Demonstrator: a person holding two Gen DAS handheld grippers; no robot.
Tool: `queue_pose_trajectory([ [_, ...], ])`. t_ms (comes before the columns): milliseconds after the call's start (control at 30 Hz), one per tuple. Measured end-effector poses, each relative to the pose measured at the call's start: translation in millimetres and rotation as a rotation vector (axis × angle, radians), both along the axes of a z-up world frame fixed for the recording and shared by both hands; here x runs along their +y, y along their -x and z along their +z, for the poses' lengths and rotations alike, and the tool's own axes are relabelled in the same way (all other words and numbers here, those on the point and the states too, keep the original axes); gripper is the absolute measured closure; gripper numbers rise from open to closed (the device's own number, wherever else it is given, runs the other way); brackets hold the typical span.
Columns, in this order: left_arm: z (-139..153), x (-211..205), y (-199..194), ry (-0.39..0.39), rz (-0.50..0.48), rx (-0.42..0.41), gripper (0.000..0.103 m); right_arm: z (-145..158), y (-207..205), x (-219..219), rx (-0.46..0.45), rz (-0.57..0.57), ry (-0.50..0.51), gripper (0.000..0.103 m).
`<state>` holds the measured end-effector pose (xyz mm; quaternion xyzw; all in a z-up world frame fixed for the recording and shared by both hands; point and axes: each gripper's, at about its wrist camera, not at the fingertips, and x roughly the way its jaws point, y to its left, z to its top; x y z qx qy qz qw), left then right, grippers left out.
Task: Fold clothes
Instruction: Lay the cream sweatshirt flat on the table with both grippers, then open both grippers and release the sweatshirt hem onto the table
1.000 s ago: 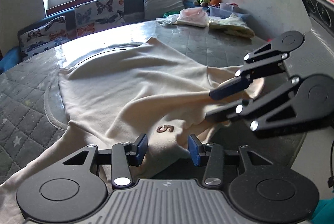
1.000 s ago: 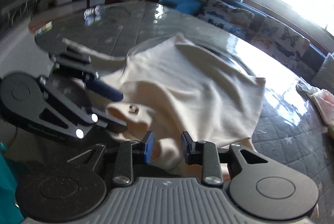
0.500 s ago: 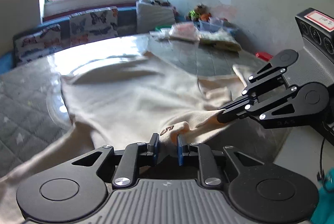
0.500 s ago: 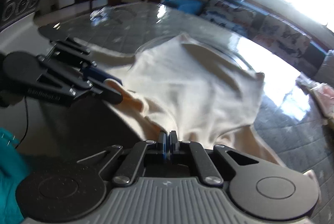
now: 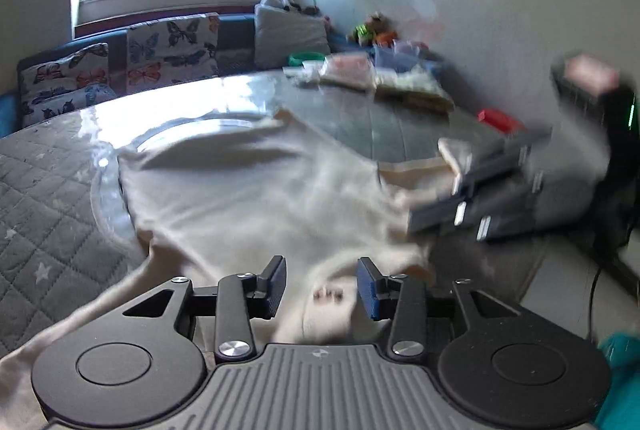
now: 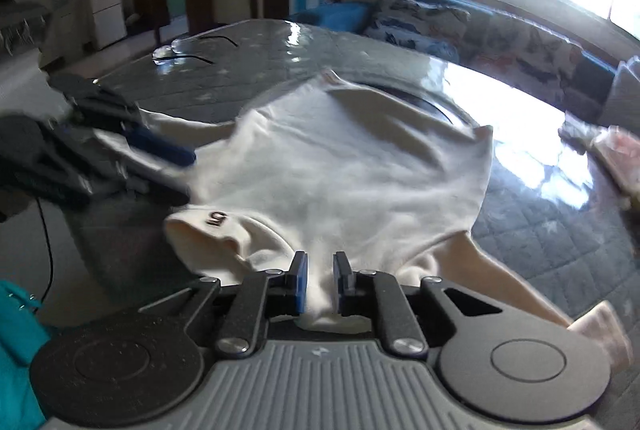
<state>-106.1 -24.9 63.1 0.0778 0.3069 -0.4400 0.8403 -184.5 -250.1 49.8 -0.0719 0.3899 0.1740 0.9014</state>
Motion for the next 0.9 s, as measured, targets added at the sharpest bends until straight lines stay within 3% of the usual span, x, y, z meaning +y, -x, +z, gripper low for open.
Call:
queue_pose_trajectory([
  [133, 6.5, -15.6, -12.2, 0.045, 0.032, 0.003, 0.06, -21.9, 1.3, 6.1, 0.039, 0.008, 0.012, 0.091],
  [333, -11.5, -53.9, -29.5, 0.05, 0.038, 0.072, 0.059, 3.0, 16.7, -18.8, -0.012, -0.073, -0.022, 0.088],
  [500, -31.5, -85.2, -24.6, 0.032, -0.019, 0.117, 0.059, 10.8, 10.7, -77.9, -0.05, -0.325, 0.031, 0.082],
  [633, -41.7, -105.8, -12.7, 0.006, -0.082, 0.126, 0.058, -0.1, -6.2, -121.5, -0.023, -0.524, 0.041, 0.082],
  [900, -51.2, -117.9, 5.5, -0.029, -0.14, 0.1, 0.052, -26.6, -26.1, -156.3, 0.015, -0.717, 0.038, 0.076],
])
